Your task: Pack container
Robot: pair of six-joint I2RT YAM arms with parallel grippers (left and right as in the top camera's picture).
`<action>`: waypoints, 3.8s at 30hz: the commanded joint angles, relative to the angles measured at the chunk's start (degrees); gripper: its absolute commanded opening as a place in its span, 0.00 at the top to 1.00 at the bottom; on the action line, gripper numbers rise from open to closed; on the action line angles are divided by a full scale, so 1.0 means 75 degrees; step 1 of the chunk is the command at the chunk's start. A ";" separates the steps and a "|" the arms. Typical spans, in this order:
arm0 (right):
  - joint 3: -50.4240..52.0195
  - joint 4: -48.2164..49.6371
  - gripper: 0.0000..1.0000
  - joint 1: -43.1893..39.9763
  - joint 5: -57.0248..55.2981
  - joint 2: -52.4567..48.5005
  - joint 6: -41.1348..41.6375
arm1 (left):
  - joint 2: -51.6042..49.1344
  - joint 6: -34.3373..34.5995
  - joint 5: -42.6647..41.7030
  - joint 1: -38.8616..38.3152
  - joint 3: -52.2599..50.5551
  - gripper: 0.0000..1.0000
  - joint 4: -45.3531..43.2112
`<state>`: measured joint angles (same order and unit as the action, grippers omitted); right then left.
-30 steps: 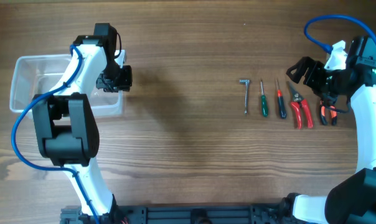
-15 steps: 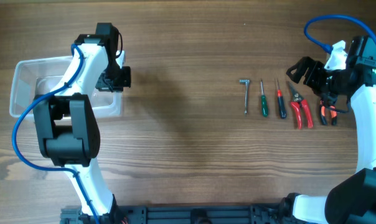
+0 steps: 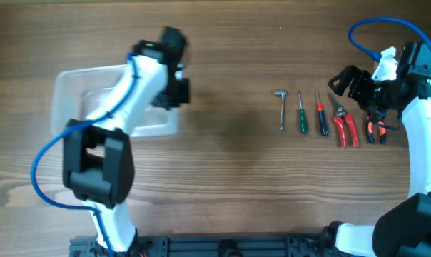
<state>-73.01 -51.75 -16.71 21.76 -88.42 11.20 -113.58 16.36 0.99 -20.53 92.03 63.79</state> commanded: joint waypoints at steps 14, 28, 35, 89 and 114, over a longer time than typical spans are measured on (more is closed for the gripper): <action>-0.0163 -0.0472 0.00 -0.0003 0.0015 -0.0070 -0.0073 | -0.0032 0.2783 0.1110 -0.3687 0.0274 0.96 -0.2661; -0.0163 -0.0825 0.00 -0.0003 0.0020 -0.0070 -0.0070 | -0.0973 0.3716 0.0321 -0.3424 0.0274 0.96 -0.3369; -0.0163 -0.0933 0.00 -0.0003 0.0017 -0.0070 -0.0070 | -0.1014 0.3716 0.0122 -0.3445 0.0277 0.74 -0.3284; 0.0122 -0.0300 0.16 0.0935 0.0997 -0.0079 -0.0073 | 0.1638 -0.0901 0.2349 -0.0291 0.0289 0.21 -0.1545; 0.0146 0.1288 0.36 0.3791 0.0487 -0.2212 0.0548 | 0.0050 -0.3418 -0.1786 0.3089 0.0245 0.35 -0.1378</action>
<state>-72.36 -42.33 11.64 24.34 -102.39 14.46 -110.69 -4.14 -8.95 2.85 93.82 53.08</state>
